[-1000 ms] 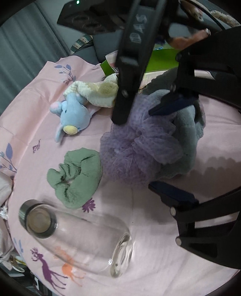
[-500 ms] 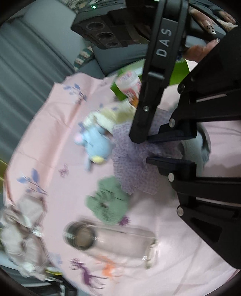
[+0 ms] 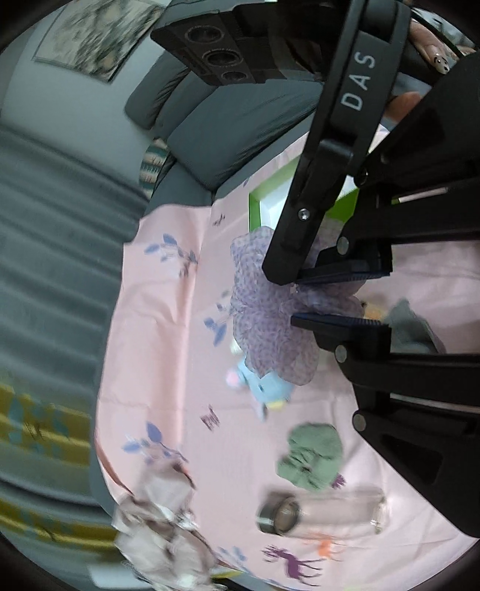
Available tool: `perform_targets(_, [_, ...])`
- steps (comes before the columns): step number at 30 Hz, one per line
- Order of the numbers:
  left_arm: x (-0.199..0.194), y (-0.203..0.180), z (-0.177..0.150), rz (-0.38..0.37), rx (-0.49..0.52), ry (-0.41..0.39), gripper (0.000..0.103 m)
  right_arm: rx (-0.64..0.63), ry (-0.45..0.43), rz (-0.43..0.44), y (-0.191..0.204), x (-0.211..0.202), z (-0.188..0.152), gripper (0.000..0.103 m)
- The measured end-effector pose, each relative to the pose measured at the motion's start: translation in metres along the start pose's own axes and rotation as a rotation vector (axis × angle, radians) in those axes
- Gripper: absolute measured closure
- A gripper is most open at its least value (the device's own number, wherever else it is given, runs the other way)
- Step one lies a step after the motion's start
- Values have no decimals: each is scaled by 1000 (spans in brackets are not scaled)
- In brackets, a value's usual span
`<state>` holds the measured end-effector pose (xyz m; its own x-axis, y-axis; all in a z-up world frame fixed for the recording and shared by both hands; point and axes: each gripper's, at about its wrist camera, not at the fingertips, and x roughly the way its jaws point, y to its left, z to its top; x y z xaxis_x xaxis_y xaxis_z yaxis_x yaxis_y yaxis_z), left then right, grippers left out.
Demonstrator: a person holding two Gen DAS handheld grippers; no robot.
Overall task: Organize soft objects
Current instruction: 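Carry the bath puff into the green box and open the right tool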
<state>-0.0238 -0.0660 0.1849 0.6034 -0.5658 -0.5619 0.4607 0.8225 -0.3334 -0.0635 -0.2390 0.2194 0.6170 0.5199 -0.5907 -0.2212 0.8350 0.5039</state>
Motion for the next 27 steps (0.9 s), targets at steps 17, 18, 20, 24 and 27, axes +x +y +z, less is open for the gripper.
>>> perform_targets(17, [87, -120, 18, -154, 244, 85, 91, 224, -272, -64, -126, -89, 1, 90])
perform_targets(18, [93, -124, 17, -165, 245, 96, 91, 241, -284, -66, -134, -91, 0, 90])
perform_targets(20, [110, -132, 13, -189, 241, 126, 91, 283, -298, -88, -150, -94, -3, 90])
perform_targets(24, [137, -147, 2, -220, 240, 171, 91, 356, -312, -118, -180, -99, -7, 90])
perform_targets(27, [154, -155, -6, -218, 238, 205, 91, 414, -303, -128, -203, -97, -11, 90])
